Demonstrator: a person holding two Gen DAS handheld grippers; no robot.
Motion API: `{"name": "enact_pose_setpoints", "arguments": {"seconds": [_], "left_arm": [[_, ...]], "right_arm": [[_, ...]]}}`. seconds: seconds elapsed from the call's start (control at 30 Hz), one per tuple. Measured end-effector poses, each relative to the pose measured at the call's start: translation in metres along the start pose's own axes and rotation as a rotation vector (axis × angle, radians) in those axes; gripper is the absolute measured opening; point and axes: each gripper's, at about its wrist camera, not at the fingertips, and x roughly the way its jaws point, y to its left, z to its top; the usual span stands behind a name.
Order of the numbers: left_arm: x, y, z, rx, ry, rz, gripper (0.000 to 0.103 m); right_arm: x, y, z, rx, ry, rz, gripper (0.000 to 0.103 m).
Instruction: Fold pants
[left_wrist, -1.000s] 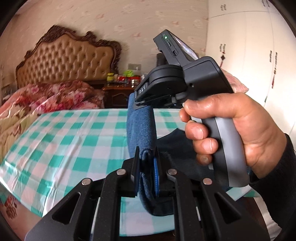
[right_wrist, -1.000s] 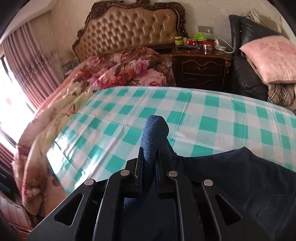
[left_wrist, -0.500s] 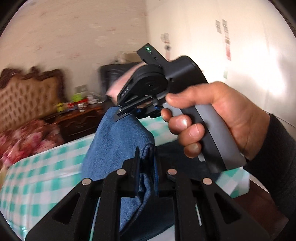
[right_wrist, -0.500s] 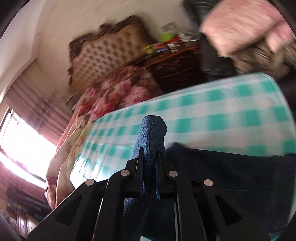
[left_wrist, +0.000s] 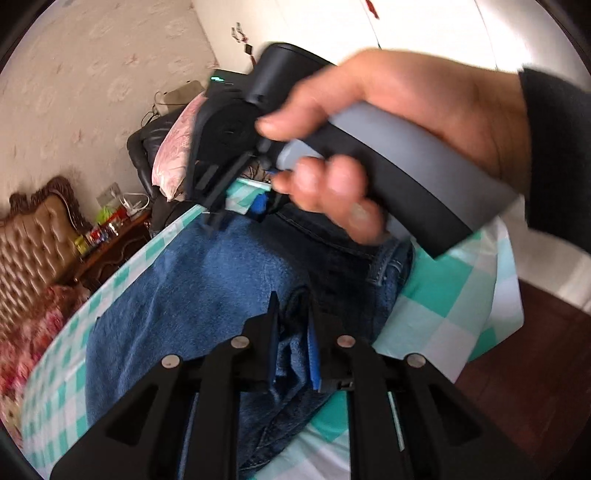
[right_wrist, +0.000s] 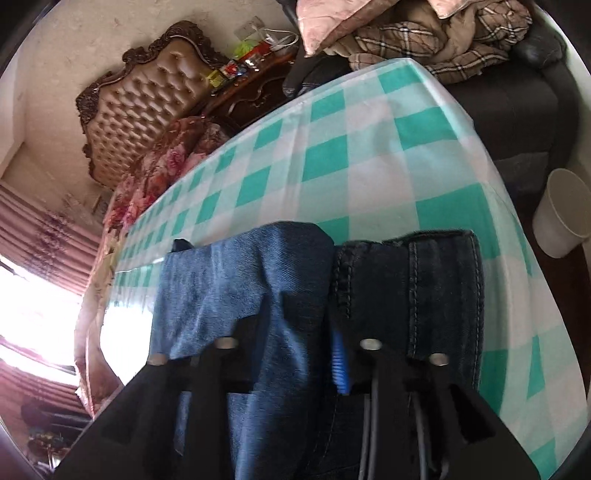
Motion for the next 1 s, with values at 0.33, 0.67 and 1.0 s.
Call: {"name": "enact_pose_setpoints", "arguments": {"seconds": [0.33,0.67,1.0], "left_arm": [[-0.015,-0.029,0.030,0.145,-0.059,0.131,0.012],[0.020,-0.067,0.033,0.180,0.001,0.056,0.019],[-0.036,0.072,0.049,-0.275,-0.122,-0.221,0.043]], "right_arm": [[-0.048,0.009,0.011,-0.118,-0.073,-0.022,0.010],[-0.034,-0.036,-0.002,-0.113,-0.067,-0.147,0.015],[-0.110,-0.012,-0.049,-0.073,-0.371,-0.483,0.033]]}}
